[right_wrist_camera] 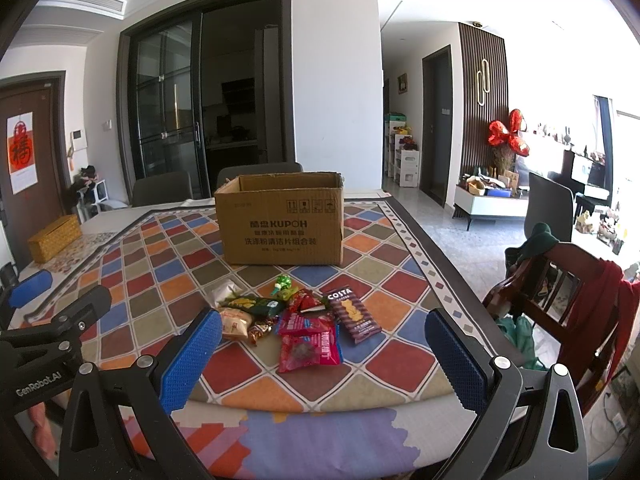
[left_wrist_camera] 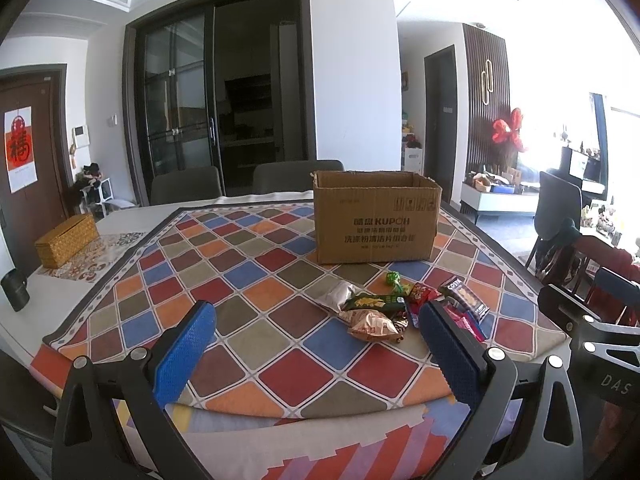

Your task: Organize snacks

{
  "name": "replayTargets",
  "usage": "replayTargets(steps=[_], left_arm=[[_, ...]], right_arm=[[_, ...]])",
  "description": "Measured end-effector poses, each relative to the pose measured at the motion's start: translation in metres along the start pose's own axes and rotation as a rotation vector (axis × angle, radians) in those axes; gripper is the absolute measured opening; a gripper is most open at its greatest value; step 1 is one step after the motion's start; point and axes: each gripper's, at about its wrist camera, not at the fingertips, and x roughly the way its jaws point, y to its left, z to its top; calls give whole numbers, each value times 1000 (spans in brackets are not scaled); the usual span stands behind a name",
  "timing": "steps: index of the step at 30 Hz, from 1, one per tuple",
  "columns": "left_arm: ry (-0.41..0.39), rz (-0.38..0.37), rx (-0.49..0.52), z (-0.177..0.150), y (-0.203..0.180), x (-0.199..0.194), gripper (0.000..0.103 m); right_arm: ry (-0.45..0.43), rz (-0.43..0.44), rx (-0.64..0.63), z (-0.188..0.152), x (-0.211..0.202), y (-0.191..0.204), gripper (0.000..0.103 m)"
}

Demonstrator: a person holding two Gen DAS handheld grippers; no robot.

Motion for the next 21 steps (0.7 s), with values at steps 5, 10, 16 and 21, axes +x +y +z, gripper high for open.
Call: replayTargets(steps=[5,10,16,21], left_arm=[[-3,1,0,-1,1,-1,103],[-4,0,-1,-2,1,-2,103],[-7,1,-2,2,0,-3,103],[-7,0,-2,1,0,-4,103]], right_arm=[[-1,-1,0,0,0,0,103],[-2,0,0,0,0,1,103],[-2,-1,0,-1,0,1,103],[-2,0,-1,0,0,1,103]])
